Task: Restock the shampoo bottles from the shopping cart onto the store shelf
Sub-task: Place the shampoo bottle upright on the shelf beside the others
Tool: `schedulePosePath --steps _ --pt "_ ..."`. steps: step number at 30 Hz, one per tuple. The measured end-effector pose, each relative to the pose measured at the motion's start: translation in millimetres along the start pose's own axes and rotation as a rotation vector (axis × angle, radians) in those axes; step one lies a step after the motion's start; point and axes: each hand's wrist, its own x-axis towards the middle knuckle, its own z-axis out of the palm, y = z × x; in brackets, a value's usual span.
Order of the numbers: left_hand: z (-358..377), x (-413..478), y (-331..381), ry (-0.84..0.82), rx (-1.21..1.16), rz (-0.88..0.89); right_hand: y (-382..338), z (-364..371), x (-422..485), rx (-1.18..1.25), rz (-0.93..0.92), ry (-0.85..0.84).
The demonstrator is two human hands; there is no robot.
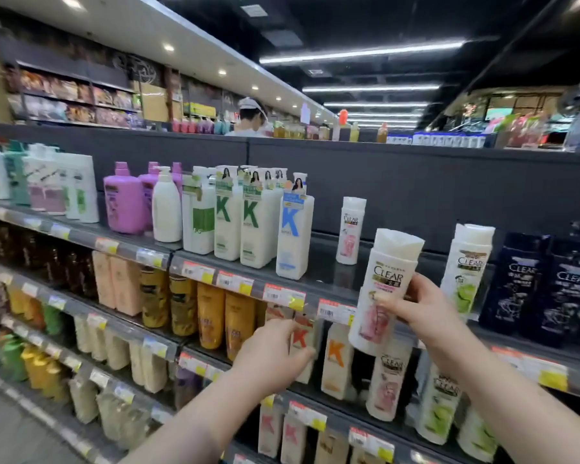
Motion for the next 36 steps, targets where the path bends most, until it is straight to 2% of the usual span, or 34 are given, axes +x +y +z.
schedulePosePath --steps 3,7,13,17,22,27,30,32,36 --pt "-7 49 -4 -0.062 -0.053 0.115 2 5 31 -0.016 0.008 0.132" --pt "-1 110 3 -0.136 0.0 0.25 18 4 66 -0.067 0.062 0.295" --pt "18 168 16 -0.199 0.033 0.349 23 -4 120 -0.166 0.109 0.377" --pt "31 197 17 -0.233 0.009 0.337 28 -1 166 -0.152 0.109 0.367" --pt "42 214 8 -0.271 0.128 0.361 47 4 214 -0.164 0.146 0.307" --pt "39 223 6 -0.292 0.105 0.359 63 -1 232 -0.141 0.174 0.255" --pt "40 223 6 -0.272 0.125 0.378 79 0 230 -0.259 0.236 0.213" --pt "41 223 5 -0.26 0.137 0.391 90 3 230 -0.344 0.266 0.25" --pt "41 223 7 -0.275 0.132 0.392 91 -1 241 -0.366 0.279 0.261"
